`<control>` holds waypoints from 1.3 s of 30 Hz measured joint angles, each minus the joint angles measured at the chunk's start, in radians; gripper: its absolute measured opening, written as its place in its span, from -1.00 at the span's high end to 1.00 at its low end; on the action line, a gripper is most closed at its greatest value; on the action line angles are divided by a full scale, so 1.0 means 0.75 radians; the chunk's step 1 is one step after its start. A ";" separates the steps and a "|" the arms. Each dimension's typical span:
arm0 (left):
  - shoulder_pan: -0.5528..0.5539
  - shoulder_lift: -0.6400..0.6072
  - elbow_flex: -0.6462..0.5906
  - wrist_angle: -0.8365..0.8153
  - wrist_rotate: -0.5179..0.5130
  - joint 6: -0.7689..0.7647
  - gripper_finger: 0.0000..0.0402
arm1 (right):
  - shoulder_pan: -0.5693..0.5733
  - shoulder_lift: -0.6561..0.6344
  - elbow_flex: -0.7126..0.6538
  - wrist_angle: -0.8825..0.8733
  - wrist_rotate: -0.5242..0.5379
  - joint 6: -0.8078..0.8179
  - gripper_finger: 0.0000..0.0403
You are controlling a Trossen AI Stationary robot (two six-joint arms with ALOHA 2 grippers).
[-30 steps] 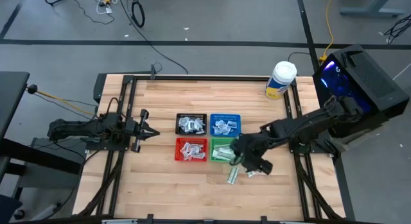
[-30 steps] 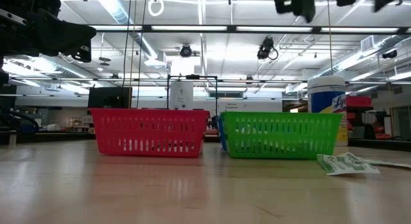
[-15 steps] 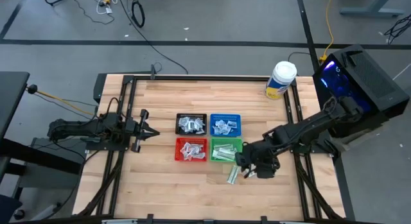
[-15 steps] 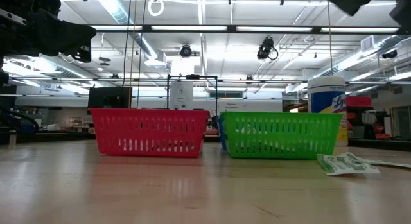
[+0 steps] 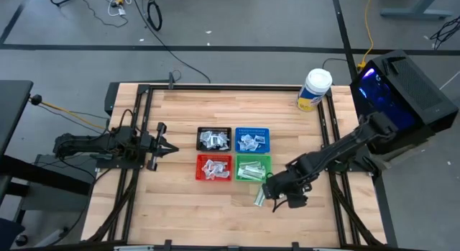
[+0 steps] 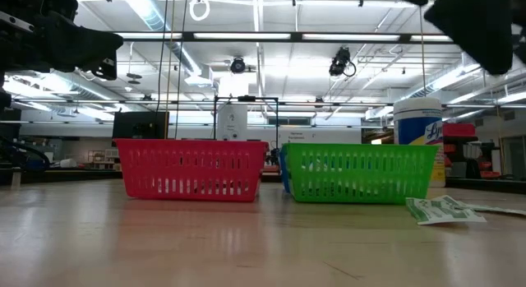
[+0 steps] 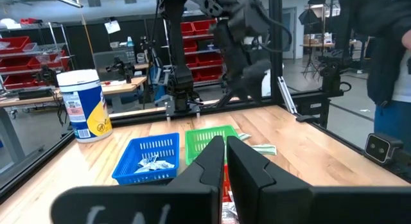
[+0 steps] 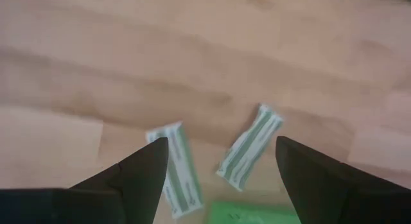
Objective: Pick & Place First Aid Supplies
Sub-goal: Put the right green bandage pack into the green bin
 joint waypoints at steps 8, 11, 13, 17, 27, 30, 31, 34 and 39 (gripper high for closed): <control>0.000 0.000 0.000 0.000 0.000 0.000 0.87 | 0.051 0.035 -0.155 0.029 0.101 -0.170 -0.44; 0.000 0.000 0.000 0.000 0.000 0.000 0.87 | 0.075 0.035 -0.237 0.053 0.142 -0.202 -0.44; 0.000 0.000 0.000 0.000 0.000 0.000 0.87 | 0.080 0.035 -0.283 0.097 0.162 -0.203 -0.44; 0.000 0.000 0.000 0.000 0.000 0.000 0.87 | 0.082 0.035 -0.309 0.108 0.165 -0.190 -0.44; 0.000 0.000 0.000 0.000 0.000 0.000 0.87 | 0.070 0.082 -0.160 0.040 0.231 -0.187 -0.44; 0.000 0.000 0.000 0.000 0.000 0.000 0.87 | 0.059 0.134 -0.112 0.040 0.231 -0.187 -0.44; -0.001 0.000 0.000 0.000 0.000 0.000 0.87 | 0.056 0.152 -0.105 0.043 0.231 -0.187 -0.44; 0.000 0.000 0.000 -0.001 0.000 0.000 0.87 | 0.053 0.192 -0.102 0.047 0.231 -0.187 -0.44; 0.000 0.000 0.000 -0.003 0.000 0.000 0.87 | 0.053 0.206 -0.143 0.086 0.230 -0.201 -0.44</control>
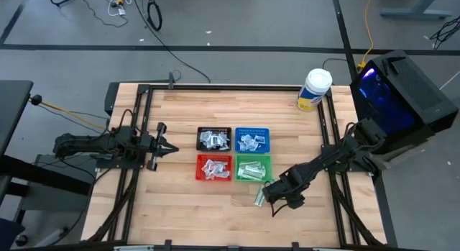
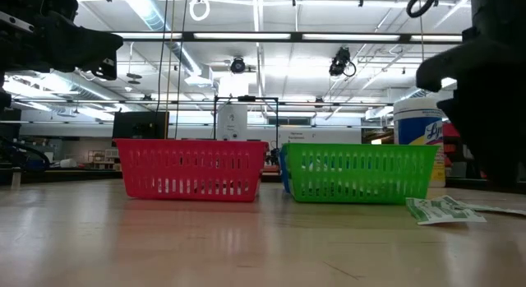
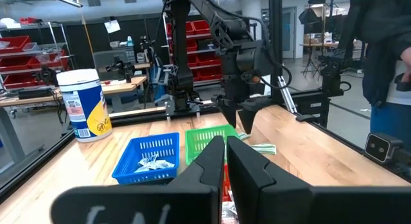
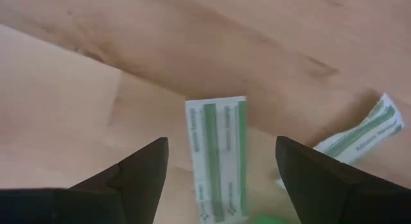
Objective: Pick & Place First Aid Supplies
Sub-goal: Put the right green bandage pack into the green bin
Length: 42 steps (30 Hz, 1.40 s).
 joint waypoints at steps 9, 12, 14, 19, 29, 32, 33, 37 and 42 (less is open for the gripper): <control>-0.001 -0.001 0.000 0.002 0.000 0.000 0.87 | -0.008 0.001 -0.058 0.067 0.000 -0.001 -0.44; 0.000 0.000 -0.001 0.002 0.000 0.000 0.87 | -0.024 0.001 -0.058 0.075 0.001 0.000 -0.44; 0.000 0.000 -0.001 0.002 0.000 0.000 0.87 | -0.033 0.001 -0.058 0.078 0.001 0.001 -0.44; 0.000 0.000 -0.001 0.002 0.000 0.000 0.87 | -0.049 0.026 -0.059 0.087 0.002 0.004 -0.44; 0.000 0.000 0.000 0.003 0.000 0.000 0.87 | -0.050 0.058 -0.055 0.092 0.001 0.014 -0.44; 0.000 0.000 0.000 0.003 0.000 0.000 0.87 | -0.049 0.058 -0.055 0.091 0.001 0.015 -0.39; 0.000 0.000 0.000 0.003 0.000 0.000 0.87 | -0.049 0.058 -0.056 0.089 0.001 0.014 -0.36; 0.000 0.000 -0.001 0.003 0.000 0.000 0.87 | -0.049 0.060 -0.057 0.078 -0.002 0.015 -0.19; 0.000 0.000 0.000 0.003 0.000 0.000 0.87 | -0.049 0.061 -0.059 0.065 -0.004 0.014 0.06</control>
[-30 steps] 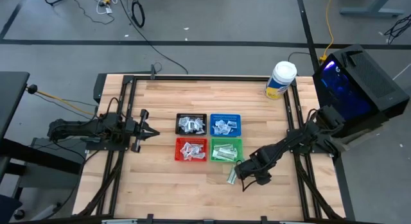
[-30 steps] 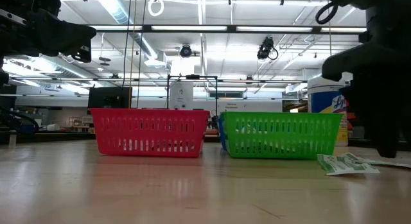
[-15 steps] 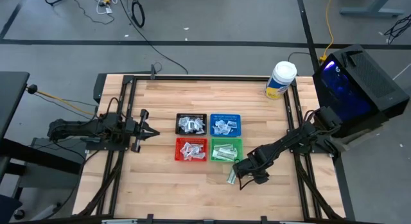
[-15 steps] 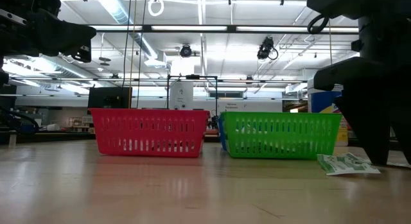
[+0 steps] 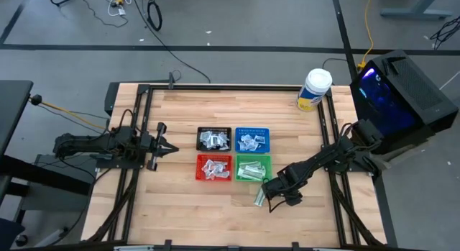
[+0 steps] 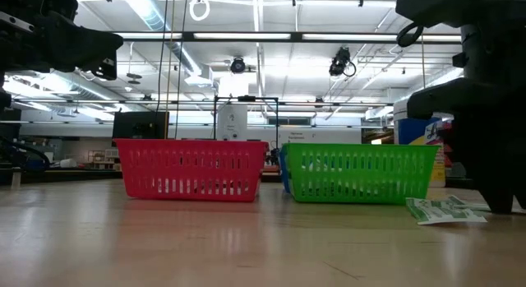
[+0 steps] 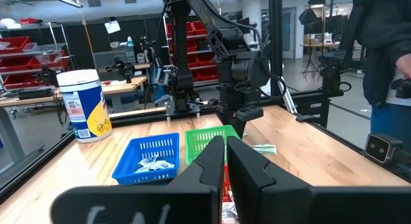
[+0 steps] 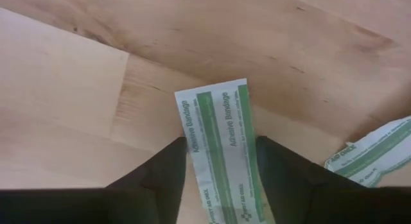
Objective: Pick & Place First Aid Supplies
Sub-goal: Put the right green bandage pack into the green bin
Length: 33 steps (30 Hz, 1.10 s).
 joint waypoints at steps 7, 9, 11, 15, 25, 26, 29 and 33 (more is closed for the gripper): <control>0.000 0.000 0.000 0.000 0.000 0.000 0.87 | 0.000 0.001 -0.001 -0.001 -0.005 0.025 0.22; 0.000 0.000 0.000 0.000 0.000 0.000 0.87 | 0.000 0.001 -0.001 -0.001 -0.005 0.035 0.23; 0.000 0.000 0.000 0.000 0.000 0.000 0.87 | 0.000 0.001 -0.001 -0.002 -0.005 0.036 0.23; 0.000 0.000 0.000 0.000 0.000 0.000 0.87 | 0.000 0.001 -0.001 -0.002 -0.005 0.036 0.23; 0.000 0.000 0.000 0.000 0.000 0.000 0.87 | 0.003 0.002 -0.001 -0.002 -0.002 0.040 0.23; 0.000 0.000 0.000 0.000 0.000 0.000 0.87 | 0.003 0.002 -0.001 -0.002 -0.002 0.040 0.23; 0.000 0.000 0.000 0.000 0.000 0.000 0.87 | 0.003 0.001 -0.001 -0.002 -0.002 0.040 0.23; 0.000 0.000 0.000 0.000 0.000 0.000 0.87 | 0.003 -0.008 -0.001 -0.002 -0.003 0.040 0.23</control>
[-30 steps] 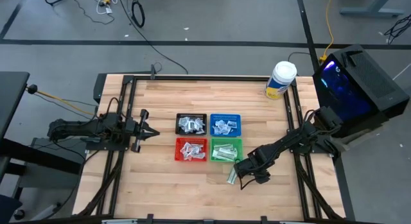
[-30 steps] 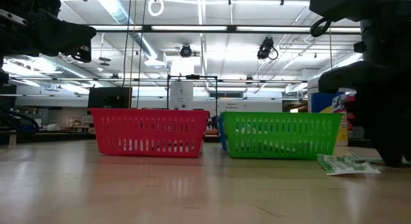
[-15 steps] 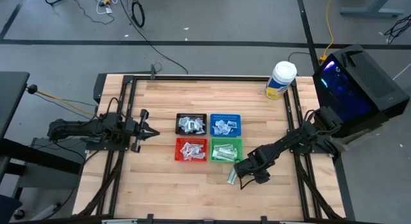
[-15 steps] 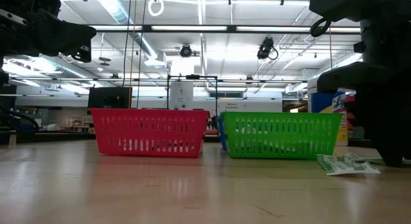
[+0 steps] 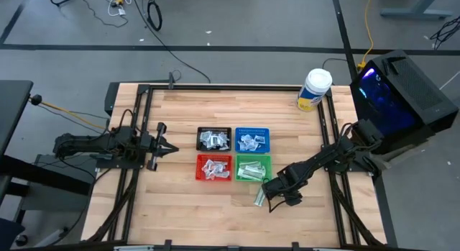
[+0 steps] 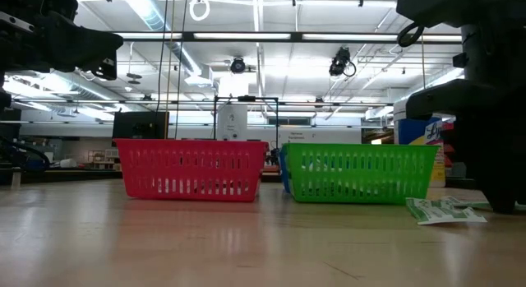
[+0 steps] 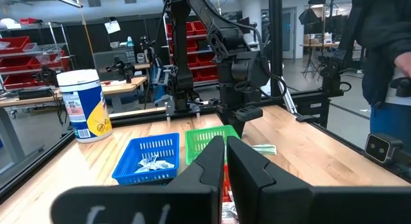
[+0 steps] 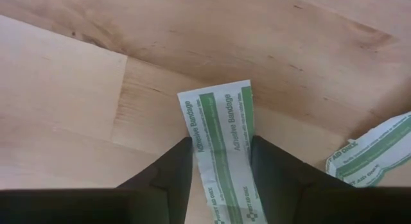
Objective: Pick & Place First Aid Supplies
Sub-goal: Put the right green bandage pack into the green bin
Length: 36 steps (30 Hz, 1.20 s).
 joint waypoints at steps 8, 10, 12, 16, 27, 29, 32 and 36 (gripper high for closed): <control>0.001 0.000 0.000 0.000 0.000 0.000 0.87 | 0.000 -0.002 0.000 -0.001 -0.001 0.000 0.23; 0.001 0.000 0.000 0.000 0.000 0.000 0.87 | 0.000 -0.002 0.000 -0.001 -0.001 -0.001 0.23; 0.000 0.000 -0.001 0.000 0.000 0.000 0.87 | 0.000 -0.002 0.000 -0.002 -0.001 -0.002 0.23; 0.000 0.000 0.000 0.000 0.000 0.000 0.87 | 0.000 -0.002 0.000 -0.002 -0.001 -0.004 0.23; 0.000 0.000 0.000 0.000 0.000 0.000 0.87 | 0.000 -0.003 0.000 -0.003 -0.002 -0.004 0.23; 0.000 0.000 -0.001 0.000 0.000 0.000 0.87 | 0.000 -0.003 0.000 -0.003 -0.002 -0.004 0.23; 0.000 0.000 0.000 0.000 0.000 0.000 0.87 | 0.000 -0.003 0.000 -0.004 -0.002 -0.005 0.24; 0.001 0.000 -0.001 0.000 0.000 0.000 0.87 | 0.000 -0.004 0.000 -0.003 -0.003 -0.004 0.31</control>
